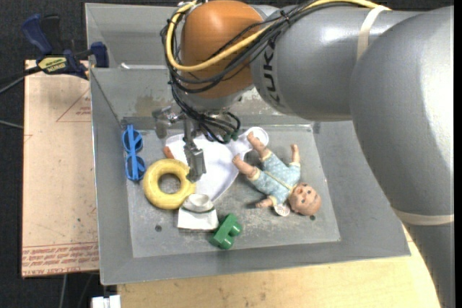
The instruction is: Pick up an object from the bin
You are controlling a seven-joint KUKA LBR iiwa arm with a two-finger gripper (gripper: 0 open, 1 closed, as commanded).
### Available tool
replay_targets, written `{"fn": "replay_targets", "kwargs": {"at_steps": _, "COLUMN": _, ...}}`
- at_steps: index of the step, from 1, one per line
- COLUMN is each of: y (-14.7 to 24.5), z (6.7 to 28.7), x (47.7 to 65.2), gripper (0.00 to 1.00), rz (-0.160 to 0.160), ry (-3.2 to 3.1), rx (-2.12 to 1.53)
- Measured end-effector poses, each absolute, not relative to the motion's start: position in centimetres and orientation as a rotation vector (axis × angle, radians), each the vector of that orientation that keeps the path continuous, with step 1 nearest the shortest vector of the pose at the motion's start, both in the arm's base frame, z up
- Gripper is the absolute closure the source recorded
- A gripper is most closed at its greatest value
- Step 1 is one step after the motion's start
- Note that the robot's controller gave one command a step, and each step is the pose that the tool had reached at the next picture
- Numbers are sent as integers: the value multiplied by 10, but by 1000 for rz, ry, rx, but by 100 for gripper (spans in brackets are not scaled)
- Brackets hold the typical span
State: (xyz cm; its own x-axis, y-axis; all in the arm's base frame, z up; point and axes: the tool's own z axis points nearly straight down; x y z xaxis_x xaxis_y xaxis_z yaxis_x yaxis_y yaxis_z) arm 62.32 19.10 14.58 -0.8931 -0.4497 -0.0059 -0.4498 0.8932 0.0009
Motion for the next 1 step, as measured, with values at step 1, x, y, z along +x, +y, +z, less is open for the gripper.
{"fn": "replay_targets", "kwargs": {"at_steps": 1, "y": 198, "z": 76, "x": 610, "gripper": 0, "rz": 4, "ry": 2975, "rx": -995}}
